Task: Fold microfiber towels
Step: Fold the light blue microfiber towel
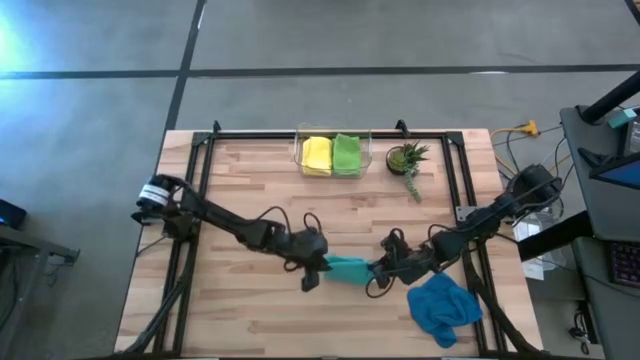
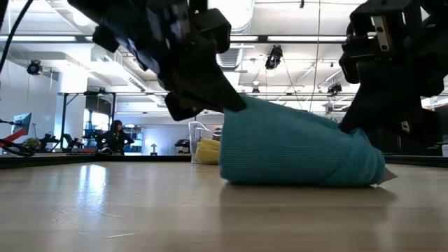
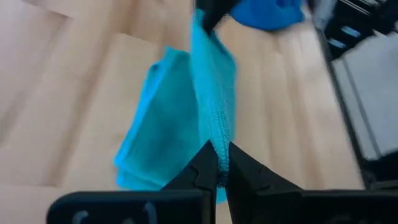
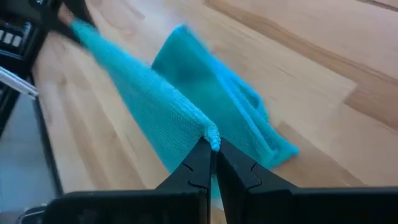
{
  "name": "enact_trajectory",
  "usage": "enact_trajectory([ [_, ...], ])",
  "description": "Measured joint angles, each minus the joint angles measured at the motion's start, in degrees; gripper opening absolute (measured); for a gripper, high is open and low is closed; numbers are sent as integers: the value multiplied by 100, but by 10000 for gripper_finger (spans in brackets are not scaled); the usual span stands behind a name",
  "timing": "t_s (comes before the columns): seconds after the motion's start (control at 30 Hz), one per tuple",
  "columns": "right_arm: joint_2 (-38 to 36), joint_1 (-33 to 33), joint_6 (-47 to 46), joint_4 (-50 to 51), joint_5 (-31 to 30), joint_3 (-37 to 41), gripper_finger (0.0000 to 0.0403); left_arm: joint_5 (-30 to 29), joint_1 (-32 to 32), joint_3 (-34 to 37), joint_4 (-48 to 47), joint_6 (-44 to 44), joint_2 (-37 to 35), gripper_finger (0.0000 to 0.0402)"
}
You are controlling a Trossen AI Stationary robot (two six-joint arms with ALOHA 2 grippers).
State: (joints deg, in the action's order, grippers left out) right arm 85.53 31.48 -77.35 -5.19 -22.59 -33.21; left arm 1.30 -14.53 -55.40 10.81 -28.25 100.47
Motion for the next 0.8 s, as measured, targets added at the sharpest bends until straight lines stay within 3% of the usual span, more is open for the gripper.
enact_trajectory([
  [0.5, -21, 12, -82, 463, 134, 59, 9, 141, 371, -272, 174, -480, 901, 0],
  [0.8, -119, 225, -64, 595, 215, 24, 9, 153, 436, -487, 271, -544, 650, 0],
])
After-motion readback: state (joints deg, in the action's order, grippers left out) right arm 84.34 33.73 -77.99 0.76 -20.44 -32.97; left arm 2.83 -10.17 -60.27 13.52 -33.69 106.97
